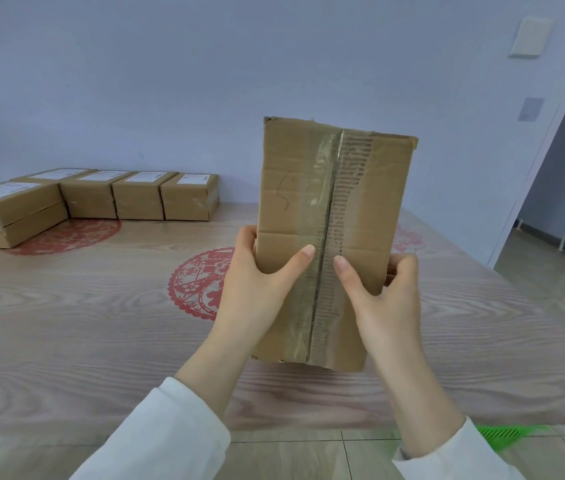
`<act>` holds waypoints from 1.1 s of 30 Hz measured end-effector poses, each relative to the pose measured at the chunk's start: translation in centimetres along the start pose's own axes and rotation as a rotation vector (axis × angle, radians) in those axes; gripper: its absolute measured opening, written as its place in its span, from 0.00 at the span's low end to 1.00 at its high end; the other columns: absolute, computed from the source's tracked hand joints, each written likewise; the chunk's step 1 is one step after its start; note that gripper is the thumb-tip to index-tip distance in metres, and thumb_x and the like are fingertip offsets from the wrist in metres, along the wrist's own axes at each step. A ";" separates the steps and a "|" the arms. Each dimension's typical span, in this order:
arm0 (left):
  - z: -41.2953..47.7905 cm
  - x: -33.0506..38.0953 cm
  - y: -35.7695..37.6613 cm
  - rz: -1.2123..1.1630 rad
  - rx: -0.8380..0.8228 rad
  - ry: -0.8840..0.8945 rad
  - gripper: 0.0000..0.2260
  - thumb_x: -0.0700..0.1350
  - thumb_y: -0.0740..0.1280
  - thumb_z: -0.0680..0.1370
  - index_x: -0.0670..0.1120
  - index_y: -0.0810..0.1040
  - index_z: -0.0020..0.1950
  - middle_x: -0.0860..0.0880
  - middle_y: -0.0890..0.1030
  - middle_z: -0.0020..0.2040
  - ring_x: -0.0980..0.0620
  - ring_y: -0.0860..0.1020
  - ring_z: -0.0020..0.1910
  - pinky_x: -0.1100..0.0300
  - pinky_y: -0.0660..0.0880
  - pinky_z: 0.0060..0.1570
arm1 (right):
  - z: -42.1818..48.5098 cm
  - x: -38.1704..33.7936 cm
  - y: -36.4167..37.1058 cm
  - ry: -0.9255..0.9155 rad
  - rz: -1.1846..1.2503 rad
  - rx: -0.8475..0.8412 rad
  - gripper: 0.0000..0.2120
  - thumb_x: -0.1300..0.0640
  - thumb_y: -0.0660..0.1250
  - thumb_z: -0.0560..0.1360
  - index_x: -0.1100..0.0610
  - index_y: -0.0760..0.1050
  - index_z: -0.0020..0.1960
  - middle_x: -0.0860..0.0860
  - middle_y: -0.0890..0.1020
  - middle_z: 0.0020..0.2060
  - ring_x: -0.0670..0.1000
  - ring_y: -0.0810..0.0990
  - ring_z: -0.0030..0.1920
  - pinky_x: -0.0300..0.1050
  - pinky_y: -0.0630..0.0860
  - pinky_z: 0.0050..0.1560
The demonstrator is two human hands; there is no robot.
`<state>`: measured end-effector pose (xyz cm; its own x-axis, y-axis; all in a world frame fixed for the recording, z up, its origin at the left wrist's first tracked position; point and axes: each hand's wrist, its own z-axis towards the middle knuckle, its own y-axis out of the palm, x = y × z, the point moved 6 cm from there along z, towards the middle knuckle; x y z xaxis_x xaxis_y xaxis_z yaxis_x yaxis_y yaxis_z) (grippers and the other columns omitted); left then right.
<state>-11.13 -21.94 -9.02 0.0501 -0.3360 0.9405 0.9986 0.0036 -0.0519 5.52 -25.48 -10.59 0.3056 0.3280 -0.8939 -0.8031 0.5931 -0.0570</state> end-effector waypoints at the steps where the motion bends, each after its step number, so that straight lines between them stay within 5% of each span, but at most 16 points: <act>1: 0.1 0.3 -0.1 0.007 0.007 0.009 0.16 0.51 0.75 0.70 0.53 0.73 0.52 0.59 0.82 0.44 0.67 0.80 0.42 0.66 0.74 0.44 | 0.0 -0.1 0.0 0.001 -0.003 0.000 0.18 0.50 0.75 0.68 0.48 0.65 0.44 0.51 0.78 0.47 0.35 0.75 0.42 0.27 0.70 0.40; 8: 0.4 1.3 -0.2 -0.007 0.053 0.055 0.14 0.51 0.74 0.70 0.53 0.73 0.50 0.61 0.82 0.42 0.68 0.79 0.42 0.70 0.73 0.41 | 0.1 -1.4 0.1 0.000 0.061 -0.004 0.20 0.53 0.75 0.68 0.56 0.66 0.52 0.44 0.75 0.44 0.25 0.73 0.38 0.21 0.67 0.35; 12: 0.1 1.5 -0.1 0.020 0.053 0.084 0.16 0.52 0.75 0.69 0.52 0.72 0.50 0.59 0.81 0.42 0.69 0.78 0.41 0.74 0.73 0.38 | 0.2 -1.7 -0.1 0.006 0.064 0.037 0.22 0.49 0.75 0.67 0.54 0.67 0.51 0.43 0.76 0.42 0.32 0.76 0.41 0.26 0.70 0.38; 15: 0.2 2.1 -0.3 0.004 0.062 0.088 0.22 0.59 0.74 0.65 0.54 0.70 0.52 0.60 0.80 0.44 0.70 0.78 0.42 0.75 0.73 0.39 | 0.3 -1.8 0.1 -0.025 0.044 0.016 0.28 0.47 0.74 0.67 0.52 0.68 0.63 0.45 0.78 0.53 0.39 0.76 0.52 0.32 0.73 0.49; 18: 0.4 2.3 -0.3 -0.012 0.062 0.087 0.17 0.56 0.74 0.68 0.56 0.71 0.51 0.62 0.81 0.44 0.71 0.77 0.43 0.74 0.73 0.41 | 0.2 -2.3 0.3 -0.066 -0.004 -0.002 0.33 0.40 0.73 0.67 0.50 0.67 0.67 0.47 0.76 0.59 0.43 0.75 0.58 0.36 0.74 0.55; 25: 0.3 2.1 0.0 -0.054 0.050 0.105 0.18 0.55 0.74 0.66 0.56 0.70 0.50 0.62 0.80 0.44 0.71 0.77 0.43 0.75 0.72 0.40 | 1.2 -3.4 0.0 -0.051 0.049 0.000 0.22 0.47 0.74 0.67 0.54 0.68 0.54 0.44 0.78 0.44 0.30 0.75 0.39 0.23 0.69 0.37; 28: 0.4 2.7 -0.1 -0.092 0.046 0.111 0.24 0.58 0.73 0.64 0.58 0.70 0.56 0.63 0.80 0.48 0.71 0.78 0.47 0.75 0.74 0.44 | 1.3 -3.7 0.2 -0.084 0.039 -0.006 0.26 0.47 0.74 0.67 0.52 0.68 0.60 0.45 0.79 0.51 0.35 0.77 0.47 0.24 0.71 0.42; 31: 0.8 3.1 -0.5 -0.080 0.070 0.136 0.18 0.53 0.74 0.69 0.58 0.72 0.55 0.64 0.81 0.46 0.70 0.78 0.47 0.76 0.73 0.43 | 1.3 -4.2 0.5 -0.118 0.044 -0.042 0.36 0.43 0.74 0.67 0.46 0.63 0.70 0.43 0.76 0.58 0.39 0.77 0.56 0.33 0.75 0.53; 33: 0.9 3.2 -0.4 -0.051 0.069 0.146 0.16 0.52 0.74 0.70 0.58 0.72 0.53 0.65 0.81 0.45 0.70 0.78 0.45 0.76 0.73 0.42 | 1.4 -4.4 0.4 -0.117 0.042 -0.031 0.37 0.37 0.72 0.64 0.47 0.65 0.68 0.44 0.76 0.59 0.39 0.76 0.56 0.39 0.75 0.56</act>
<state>-11.35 -22.15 -5.69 0.0015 -0.4710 0.8821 0.9987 0.0461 0.0229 4.60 -25.63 -6.04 0.3270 0.4366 -0.8381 -0.8313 0.5547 -0.0354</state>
